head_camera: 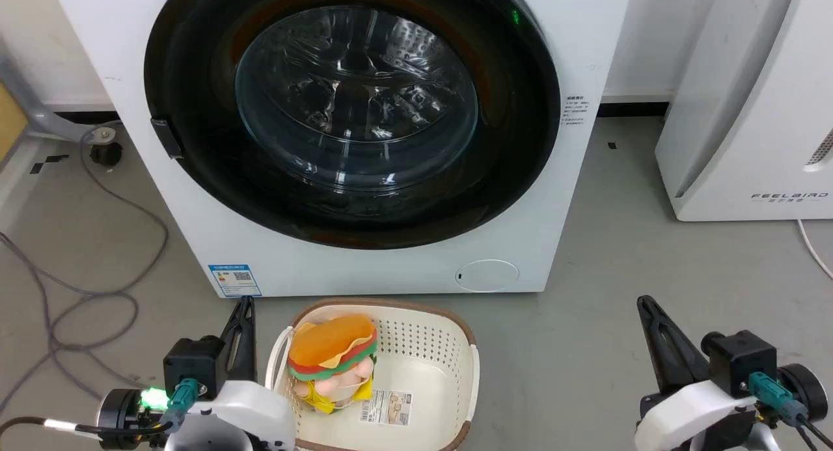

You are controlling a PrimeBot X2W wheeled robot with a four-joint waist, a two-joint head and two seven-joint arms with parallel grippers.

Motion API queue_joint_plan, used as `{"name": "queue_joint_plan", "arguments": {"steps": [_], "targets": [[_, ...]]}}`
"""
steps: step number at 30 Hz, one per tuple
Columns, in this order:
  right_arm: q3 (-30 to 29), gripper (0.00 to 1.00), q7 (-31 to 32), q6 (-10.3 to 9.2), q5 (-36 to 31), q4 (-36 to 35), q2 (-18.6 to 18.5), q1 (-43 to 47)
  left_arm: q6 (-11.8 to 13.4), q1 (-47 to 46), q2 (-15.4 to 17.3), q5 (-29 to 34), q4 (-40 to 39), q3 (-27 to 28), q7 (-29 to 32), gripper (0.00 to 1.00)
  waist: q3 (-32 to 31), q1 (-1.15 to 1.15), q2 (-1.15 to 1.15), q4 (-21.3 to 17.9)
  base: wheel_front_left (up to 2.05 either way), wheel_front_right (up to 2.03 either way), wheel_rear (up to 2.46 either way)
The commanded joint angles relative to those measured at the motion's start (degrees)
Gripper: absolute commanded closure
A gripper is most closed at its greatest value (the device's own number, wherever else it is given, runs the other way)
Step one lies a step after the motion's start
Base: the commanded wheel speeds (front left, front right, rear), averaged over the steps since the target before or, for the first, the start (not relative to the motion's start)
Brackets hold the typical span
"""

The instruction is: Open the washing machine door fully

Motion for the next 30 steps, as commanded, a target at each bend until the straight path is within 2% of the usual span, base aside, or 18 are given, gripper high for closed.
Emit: {"name": "queue_joint_plan", "arguments": {"steps": [1,9,10,20,21,22,30], "targets": [[-0.1,1.00,0.0,0.05,-0.5,-0.3,0.0,0.4,-0.3,0.6,0.0,0.1,-0.3,0.0,0.0,1.00,0.0,0.00,0.00,0.0,0.00,0.00,0.00],[-0.1,1.00,0.0,0.05,-0.5,-0.3,0.0,0.4,-0.3,0.6,0.0,0.1,-0.3,0.0,0.0,1.00,0.0,0.00,0.00,0.0,0.00,0.00,0.00],[0.0,0.00,0.0,0.00,0.0,0.0,0.0,0.0,0.0,0.0,0.0,0.0,0.0,0.0,0.0,0.00,0.0,0.00,0.00,0.0,0.00,0.00,0.00],[-0.1,0.00,-0.9,0.00,0.9,0.9,0.0,0.2,-0.1,-0.5,0.0,-0.4,1.2,-0.9,-1.0,0.00,0.1,0.00,0.00,0.0,0.00,0.00,0.00],[-0.1,0.59,-1.1,0.00,1.0,1.1,0.0,0.2,-0.1,-0.6,0.0,-0.5,1.3,-1.1,-1.1,0.00,0.1,0.00,0.00,0.0,0.00,0.00,0.00],[-0.2,1.00,-1.2,0.00,1.1,1.2,0.0,0.2,-0.1,-0.6,0.0,-0.5,1.4,-1.2,-1.2,0.00,0.1,0.00,0.00,0.0,0.00,0.00,0.00],[-0.3,1.00,-2.2,0.01,2.3,2.3,0.0,0.2,-0.1,-1.0,0.0,-0.9,2.3,-2.1,-2.2,0.00,0.1,0.00,0.00,0.1,0.00,0.00,0.00]]}}
